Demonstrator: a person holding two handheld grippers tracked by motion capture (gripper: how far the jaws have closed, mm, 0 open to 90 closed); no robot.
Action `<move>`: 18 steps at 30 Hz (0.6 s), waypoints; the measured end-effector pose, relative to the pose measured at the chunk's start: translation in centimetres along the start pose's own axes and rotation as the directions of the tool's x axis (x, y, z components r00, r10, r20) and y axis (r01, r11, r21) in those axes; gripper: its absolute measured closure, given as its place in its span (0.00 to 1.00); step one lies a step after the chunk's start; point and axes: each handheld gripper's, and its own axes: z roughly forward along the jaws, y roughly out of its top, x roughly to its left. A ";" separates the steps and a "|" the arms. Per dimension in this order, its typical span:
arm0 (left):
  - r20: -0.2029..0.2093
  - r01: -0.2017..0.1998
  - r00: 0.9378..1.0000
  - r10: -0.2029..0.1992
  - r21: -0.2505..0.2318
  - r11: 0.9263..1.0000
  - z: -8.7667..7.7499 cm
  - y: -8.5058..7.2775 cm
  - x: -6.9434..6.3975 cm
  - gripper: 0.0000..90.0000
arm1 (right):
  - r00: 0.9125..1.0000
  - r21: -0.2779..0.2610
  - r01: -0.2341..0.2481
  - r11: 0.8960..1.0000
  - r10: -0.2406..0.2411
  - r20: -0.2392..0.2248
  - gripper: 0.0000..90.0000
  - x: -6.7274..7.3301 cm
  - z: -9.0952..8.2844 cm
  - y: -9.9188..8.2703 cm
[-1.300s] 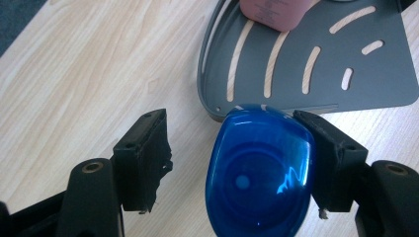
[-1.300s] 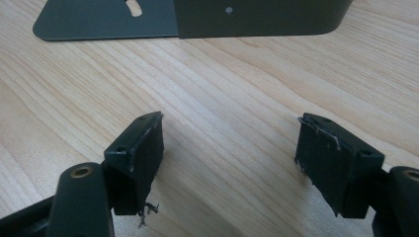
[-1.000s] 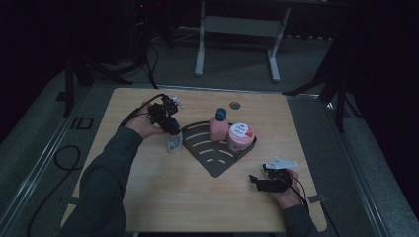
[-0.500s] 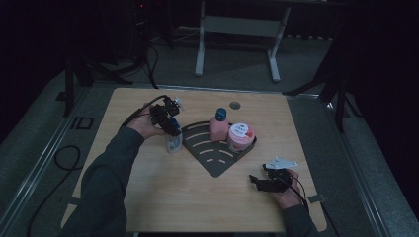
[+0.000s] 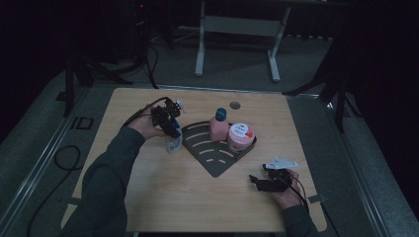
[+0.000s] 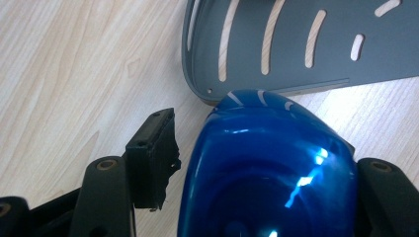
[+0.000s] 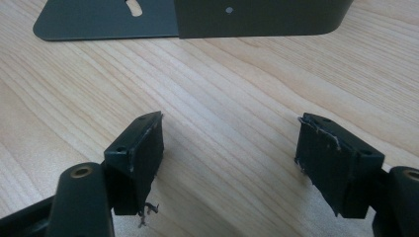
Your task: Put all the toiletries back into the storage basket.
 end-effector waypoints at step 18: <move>0.042 -0.012 0.999 0.010 0.046 0.999 0.9 0.1 0.3 0.46 | 1.000 0.000 0.000 1.000 0.000 -0.001 0.29 0.0 0.0 0.0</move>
